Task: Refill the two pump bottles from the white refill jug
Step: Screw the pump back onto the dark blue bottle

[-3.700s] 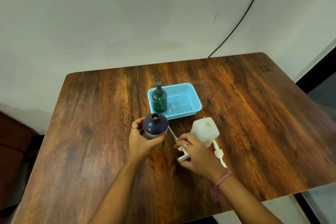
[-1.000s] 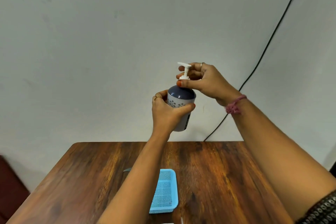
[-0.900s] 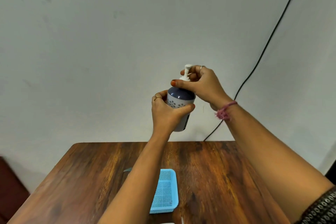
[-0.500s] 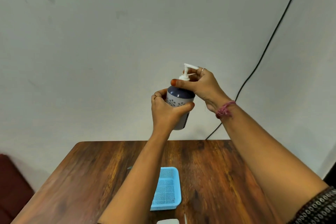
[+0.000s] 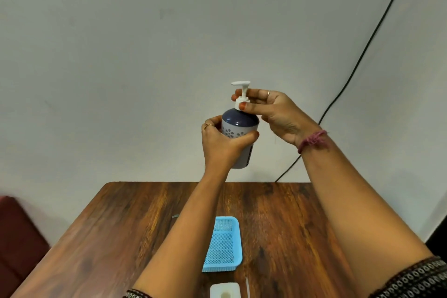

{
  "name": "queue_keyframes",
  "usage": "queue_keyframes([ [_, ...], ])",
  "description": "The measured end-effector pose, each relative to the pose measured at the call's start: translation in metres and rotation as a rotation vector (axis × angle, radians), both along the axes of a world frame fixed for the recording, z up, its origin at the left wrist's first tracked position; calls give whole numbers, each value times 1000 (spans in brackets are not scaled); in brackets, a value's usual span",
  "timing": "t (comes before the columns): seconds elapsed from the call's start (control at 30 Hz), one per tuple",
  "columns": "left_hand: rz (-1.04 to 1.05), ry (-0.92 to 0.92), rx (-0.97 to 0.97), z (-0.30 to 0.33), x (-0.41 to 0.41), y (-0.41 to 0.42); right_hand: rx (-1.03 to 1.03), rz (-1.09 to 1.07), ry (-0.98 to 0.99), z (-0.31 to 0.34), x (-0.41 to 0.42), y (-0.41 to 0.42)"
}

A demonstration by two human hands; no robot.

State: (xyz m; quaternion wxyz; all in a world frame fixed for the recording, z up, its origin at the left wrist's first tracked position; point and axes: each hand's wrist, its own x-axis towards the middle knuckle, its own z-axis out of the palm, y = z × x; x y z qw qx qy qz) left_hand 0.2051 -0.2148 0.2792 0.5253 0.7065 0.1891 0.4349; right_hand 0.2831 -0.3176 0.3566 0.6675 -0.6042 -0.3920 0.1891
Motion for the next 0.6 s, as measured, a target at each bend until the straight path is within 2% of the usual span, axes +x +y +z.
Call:
queue_keyframes([
  [0.13, 12, 3, 2, -3, 2, 0, 39, -195, -38, -8, -1, 11],
  [0.3, 2, -1, -7, -5, 2, 0, -19, 23, 0, -9, 4, 2],
  [0.37, -4, 6, -12, -6, 3, 0, -16, 33, -31, -12, 5, 3],
  [0.47, 7, -9, -34, -8, 4, 0, 16, -86, -49, -17, 1, 10],
  [0.6, 36, -38, -39, -8, 4, -1, 109, -228, 20, -22, -11, 19],
])
